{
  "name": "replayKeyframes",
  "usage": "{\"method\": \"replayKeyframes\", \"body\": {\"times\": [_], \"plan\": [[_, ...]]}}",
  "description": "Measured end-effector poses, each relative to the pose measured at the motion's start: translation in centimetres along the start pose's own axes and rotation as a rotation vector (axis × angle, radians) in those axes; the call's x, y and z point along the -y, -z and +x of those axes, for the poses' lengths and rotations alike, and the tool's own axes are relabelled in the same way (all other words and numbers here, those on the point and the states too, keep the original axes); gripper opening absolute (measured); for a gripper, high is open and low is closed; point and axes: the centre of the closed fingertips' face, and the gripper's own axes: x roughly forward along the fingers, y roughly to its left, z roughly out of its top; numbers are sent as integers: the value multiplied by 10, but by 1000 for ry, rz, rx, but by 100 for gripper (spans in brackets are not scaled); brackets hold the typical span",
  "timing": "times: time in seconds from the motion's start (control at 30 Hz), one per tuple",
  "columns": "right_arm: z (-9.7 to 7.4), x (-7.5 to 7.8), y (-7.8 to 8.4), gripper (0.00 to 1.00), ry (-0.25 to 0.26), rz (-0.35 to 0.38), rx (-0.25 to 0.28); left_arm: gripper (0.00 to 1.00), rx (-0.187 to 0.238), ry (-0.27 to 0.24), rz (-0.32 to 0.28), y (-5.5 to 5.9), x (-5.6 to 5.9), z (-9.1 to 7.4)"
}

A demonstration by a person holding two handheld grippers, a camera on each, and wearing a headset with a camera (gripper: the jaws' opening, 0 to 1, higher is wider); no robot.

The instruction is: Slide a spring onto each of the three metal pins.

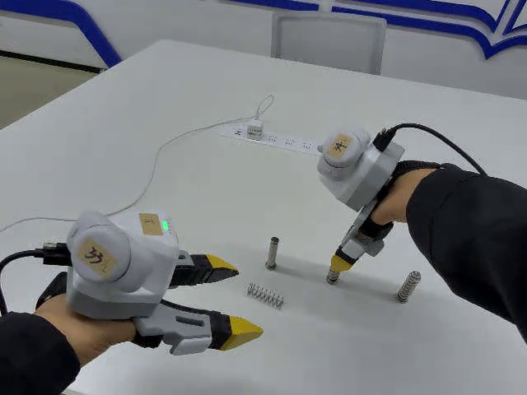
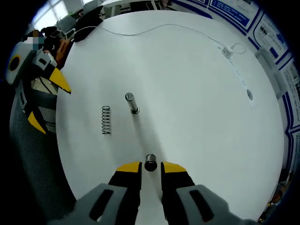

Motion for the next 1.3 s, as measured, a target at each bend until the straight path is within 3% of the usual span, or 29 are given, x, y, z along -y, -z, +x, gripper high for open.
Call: {"method": "replayKeyframes", "body": {"times": [0.23,0.33,0.47,0.87,1.3], "plan": [[-23,1,-5,19,73,-49,58,50,-3,4,4,0,1,1],[-34,-8,-17,19,84,-70,123,50,-6,5,5,1,1,1],[-35,-27,-27,19,63,-108,171,50,-9,6,7,1,2,1],[14,-62,-31,18,-47,-135,205,50,-14,4,6,2,1,1],[46,-75,-34,18,-84,-83,252,49,-16,5,5,3,2,1]]}}
